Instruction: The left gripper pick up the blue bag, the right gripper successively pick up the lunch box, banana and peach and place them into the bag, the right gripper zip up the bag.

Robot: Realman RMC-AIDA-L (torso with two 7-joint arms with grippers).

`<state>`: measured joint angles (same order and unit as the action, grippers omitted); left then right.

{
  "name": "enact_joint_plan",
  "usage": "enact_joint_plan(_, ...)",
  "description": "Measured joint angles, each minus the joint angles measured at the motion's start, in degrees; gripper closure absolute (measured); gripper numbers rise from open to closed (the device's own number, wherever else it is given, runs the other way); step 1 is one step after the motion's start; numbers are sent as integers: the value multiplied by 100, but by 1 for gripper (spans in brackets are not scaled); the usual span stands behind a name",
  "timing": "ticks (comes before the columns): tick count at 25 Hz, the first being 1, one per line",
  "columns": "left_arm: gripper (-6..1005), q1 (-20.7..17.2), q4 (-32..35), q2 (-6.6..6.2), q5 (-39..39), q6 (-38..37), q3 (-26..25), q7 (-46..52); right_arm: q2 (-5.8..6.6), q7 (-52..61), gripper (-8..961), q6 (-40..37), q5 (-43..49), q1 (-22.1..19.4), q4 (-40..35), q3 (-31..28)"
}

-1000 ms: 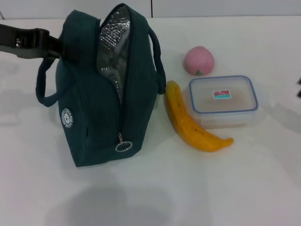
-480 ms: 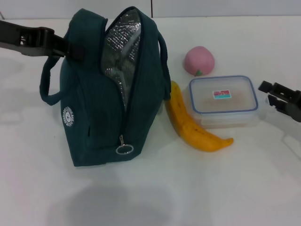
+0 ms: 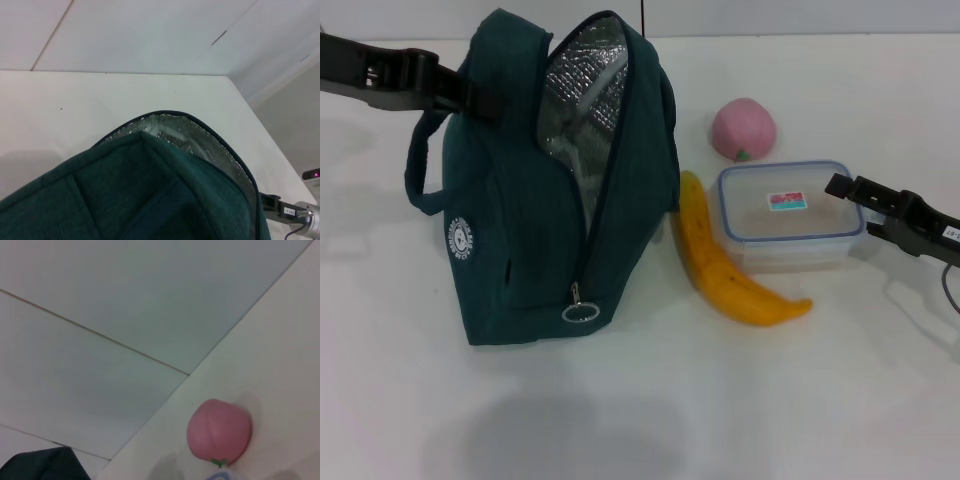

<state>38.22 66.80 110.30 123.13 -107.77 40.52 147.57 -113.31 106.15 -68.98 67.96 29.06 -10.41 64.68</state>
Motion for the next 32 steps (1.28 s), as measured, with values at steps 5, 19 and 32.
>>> enact_joint_plan(5,964,1,-3,0,0,2,0,0,-27,3,200,-17,1,2,-46,-5)
enact_joint_plan(19,964,-24,9,-11,0,2,-1,-3,-5,9,200,-371,-68,-67,-65,-71)
enact_joint_plan(32,964,-52,-21,-17,10,2,-1,-68,7,7,400,-425,-132,-186,-68,-150)
